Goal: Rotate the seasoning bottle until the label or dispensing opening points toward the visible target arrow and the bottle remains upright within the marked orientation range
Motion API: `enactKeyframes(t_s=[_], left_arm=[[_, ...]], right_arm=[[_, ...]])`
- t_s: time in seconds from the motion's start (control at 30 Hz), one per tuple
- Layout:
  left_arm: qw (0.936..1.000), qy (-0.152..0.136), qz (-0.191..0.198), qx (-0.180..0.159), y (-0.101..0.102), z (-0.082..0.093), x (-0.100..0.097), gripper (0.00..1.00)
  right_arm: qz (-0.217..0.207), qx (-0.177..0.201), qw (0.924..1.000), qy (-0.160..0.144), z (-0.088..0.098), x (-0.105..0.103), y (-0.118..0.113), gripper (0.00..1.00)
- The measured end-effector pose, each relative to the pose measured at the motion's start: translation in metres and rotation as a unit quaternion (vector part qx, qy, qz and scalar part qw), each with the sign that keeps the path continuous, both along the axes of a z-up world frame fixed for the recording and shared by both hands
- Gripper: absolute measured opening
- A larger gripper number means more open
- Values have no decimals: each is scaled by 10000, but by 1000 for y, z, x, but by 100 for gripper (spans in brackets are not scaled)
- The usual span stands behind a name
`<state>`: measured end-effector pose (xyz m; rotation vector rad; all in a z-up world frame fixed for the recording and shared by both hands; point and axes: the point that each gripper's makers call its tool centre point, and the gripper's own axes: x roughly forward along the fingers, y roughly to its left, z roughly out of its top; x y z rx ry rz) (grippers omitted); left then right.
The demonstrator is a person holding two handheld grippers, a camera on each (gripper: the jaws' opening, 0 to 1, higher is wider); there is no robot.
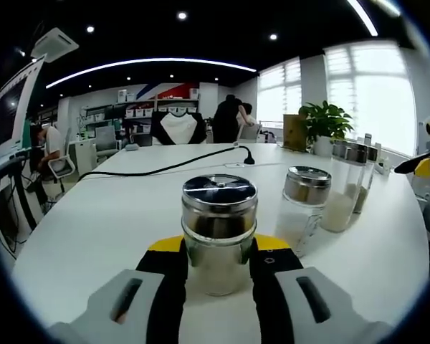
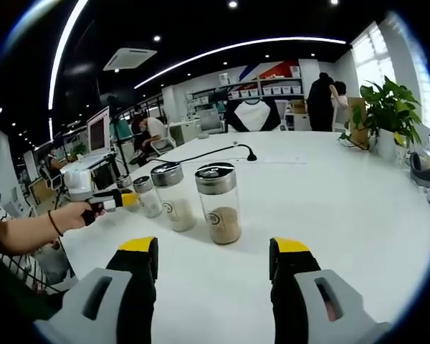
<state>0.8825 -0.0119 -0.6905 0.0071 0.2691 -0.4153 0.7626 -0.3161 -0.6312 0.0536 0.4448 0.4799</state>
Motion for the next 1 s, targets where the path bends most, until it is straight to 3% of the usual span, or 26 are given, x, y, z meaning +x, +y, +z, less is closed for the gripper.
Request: enactKeyframes(t_s=[0.47, 0.83, 1.0], left_arm=[[9959, 153, -884, 91, -5, -1, -1, 35], [9847, 261, -1707, 222, -7, -2, -3, 35], [9761, 272, -2125, 353, -10, -2, -4, 35]], right_arm=[[1, 16, 9999, 102, -7, -3, 1, 62], [-18, 2, 10000, 76, -4, -2, 0, 62], [-21, 0, 10000, 82, -4, -2, 0, 62]])
